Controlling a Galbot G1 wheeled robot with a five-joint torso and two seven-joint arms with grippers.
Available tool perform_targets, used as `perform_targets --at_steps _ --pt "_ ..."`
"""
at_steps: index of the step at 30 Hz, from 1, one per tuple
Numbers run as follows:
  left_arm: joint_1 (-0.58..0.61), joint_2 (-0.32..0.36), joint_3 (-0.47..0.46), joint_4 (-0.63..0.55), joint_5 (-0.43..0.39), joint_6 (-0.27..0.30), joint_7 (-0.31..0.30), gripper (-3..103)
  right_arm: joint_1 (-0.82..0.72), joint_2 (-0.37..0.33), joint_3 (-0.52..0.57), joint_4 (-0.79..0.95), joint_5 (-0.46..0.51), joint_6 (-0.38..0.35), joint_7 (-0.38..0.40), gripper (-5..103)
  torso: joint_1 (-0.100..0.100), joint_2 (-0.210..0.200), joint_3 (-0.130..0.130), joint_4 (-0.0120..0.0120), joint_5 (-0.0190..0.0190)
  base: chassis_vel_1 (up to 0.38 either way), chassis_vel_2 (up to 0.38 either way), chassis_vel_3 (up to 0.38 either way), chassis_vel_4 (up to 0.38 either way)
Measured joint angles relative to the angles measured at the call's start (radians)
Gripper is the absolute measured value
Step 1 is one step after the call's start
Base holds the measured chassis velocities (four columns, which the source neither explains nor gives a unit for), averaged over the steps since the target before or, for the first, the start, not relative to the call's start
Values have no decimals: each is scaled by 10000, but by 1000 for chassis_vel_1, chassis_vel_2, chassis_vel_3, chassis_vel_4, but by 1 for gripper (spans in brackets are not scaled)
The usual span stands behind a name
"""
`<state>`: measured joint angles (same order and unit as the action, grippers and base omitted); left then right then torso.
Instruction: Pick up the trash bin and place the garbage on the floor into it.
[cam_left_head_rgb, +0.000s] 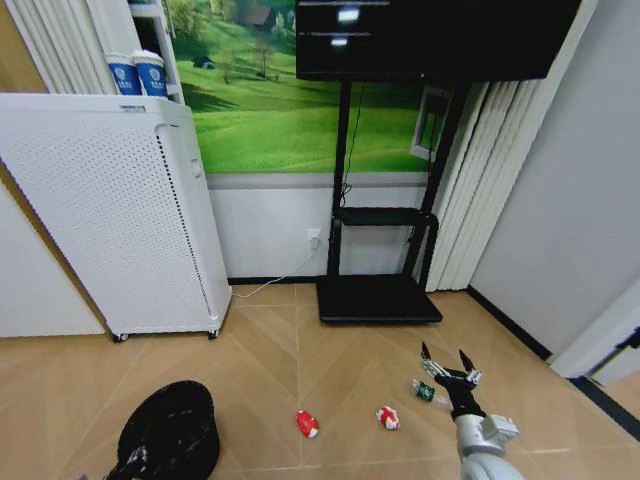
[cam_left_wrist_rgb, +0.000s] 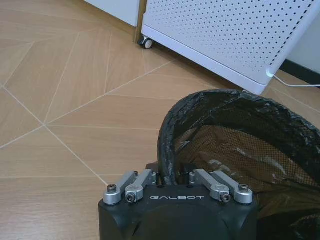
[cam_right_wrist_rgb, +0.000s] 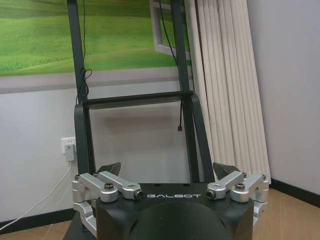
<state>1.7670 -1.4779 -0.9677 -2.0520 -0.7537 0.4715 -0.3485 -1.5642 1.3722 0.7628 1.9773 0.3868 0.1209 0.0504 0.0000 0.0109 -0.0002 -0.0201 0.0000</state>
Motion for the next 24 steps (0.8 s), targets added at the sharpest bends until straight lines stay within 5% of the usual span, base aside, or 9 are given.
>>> perform_targets --at_steps 6,13,17,24 --pt "83 -62 -69 173 200 -435 352 6 76 -12 -41 -25 -209 -152 357 100 0 1 1 1 -1 0 0 0 0" --pt "-13 14 -331 138 280 -1339 1009 5 92 -16 -58 -174 -430 -7 441 100 0 1 1 1 -1 0 0 0 0" --pt "-221 260 -879 -202 800 -2316 1863 4 -4 0 -118 -253 -1282 136 252 100 0 1 2 -2 -1 0 0 0 0" --pt "-253 711 -2024 -580 1430 -2650 2198 4 -270 160 -466 -323 -2101 305 -65 100 0 2 2 0 0 0 0 0 0"
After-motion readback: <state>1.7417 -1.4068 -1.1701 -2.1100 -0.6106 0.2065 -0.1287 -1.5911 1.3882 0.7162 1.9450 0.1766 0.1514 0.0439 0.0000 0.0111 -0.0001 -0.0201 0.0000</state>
